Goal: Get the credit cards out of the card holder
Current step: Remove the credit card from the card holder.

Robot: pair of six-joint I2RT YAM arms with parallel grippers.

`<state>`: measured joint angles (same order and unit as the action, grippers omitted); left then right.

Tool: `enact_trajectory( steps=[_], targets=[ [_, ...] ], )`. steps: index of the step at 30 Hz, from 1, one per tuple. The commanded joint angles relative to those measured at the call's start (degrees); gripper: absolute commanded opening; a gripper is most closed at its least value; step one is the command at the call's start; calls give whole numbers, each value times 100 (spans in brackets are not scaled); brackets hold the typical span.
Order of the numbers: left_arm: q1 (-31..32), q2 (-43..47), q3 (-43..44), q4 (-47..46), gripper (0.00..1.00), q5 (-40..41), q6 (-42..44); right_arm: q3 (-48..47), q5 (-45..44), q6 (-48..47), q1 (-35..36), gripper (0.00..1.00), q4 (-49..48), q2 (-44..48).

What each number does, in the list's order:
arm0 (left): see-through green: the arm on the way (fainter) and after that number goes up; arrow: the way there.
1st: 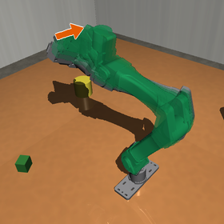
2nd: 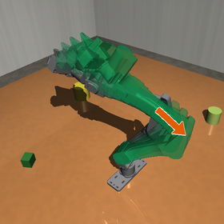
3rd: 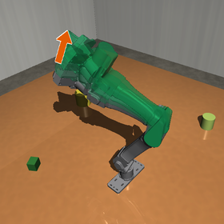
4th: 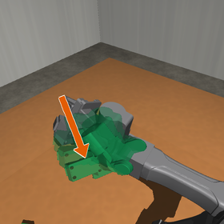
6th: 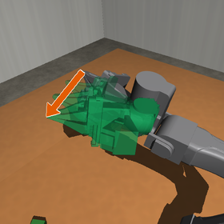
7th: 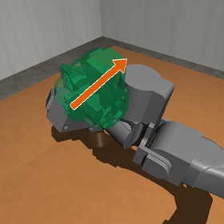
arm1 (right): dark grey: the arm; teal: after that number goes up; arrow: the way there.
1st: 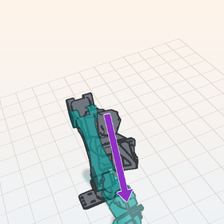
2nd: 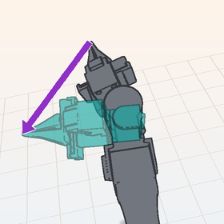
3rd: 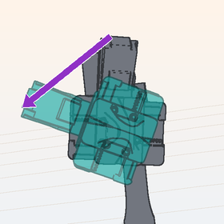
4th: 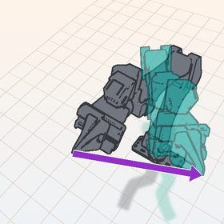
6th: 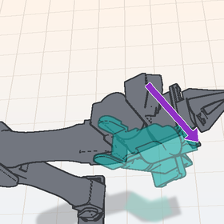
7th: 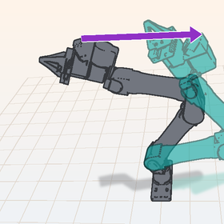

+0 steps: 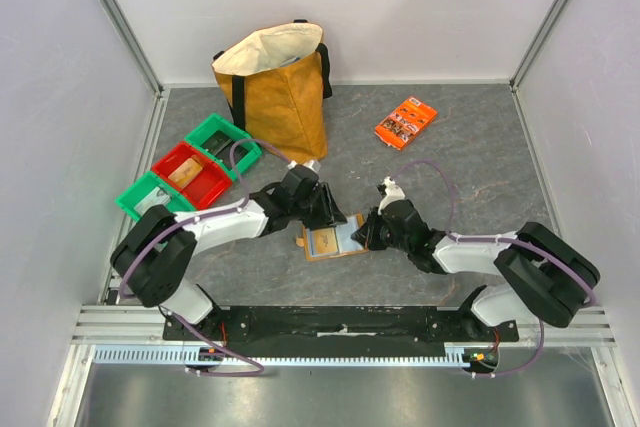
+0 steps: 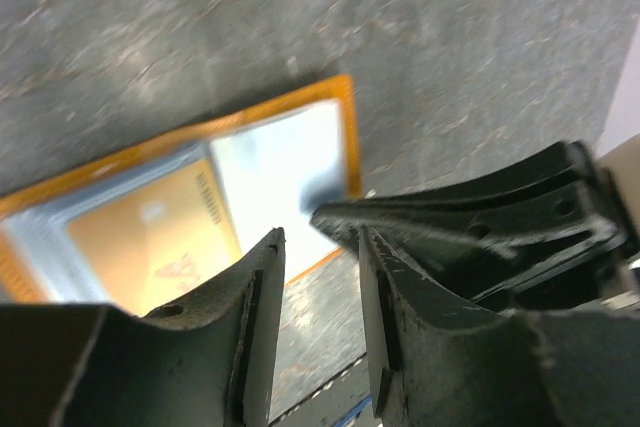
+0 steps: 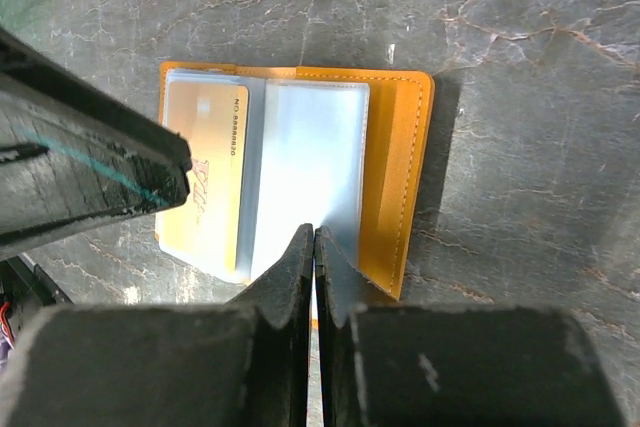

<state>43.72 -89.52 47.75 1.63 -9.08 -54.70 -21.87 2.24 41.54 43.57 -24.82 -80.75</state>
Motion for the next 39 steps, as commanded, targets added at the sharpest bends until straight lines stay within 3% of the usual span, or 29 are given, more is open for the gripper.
enact_trajectory(
  steps=[1, 6, 10, 22, 39],
  targets=[
    [-13, 504, -379, 592, 41, 371, 424, -256, 241, -58, -33, 7, -172, -81],
    [-4, 830, -626, 874, 34, 670, 627, -537, 531, -146, -33, 10, -155, -195],
    [-13, 796, -661, 936, 19, 741, 680, -704, 672, -155, -33, 11, -243, -362],
    [-48, 707, -916, 865, 14, 882, 583, -731, 1173, 64, -252, 20, -708, -915],
    [-110, 725, -1136, 822, 9, 794, 504, -784, 1833, 355, -376, 21, -1324, -1496]
  ],
)
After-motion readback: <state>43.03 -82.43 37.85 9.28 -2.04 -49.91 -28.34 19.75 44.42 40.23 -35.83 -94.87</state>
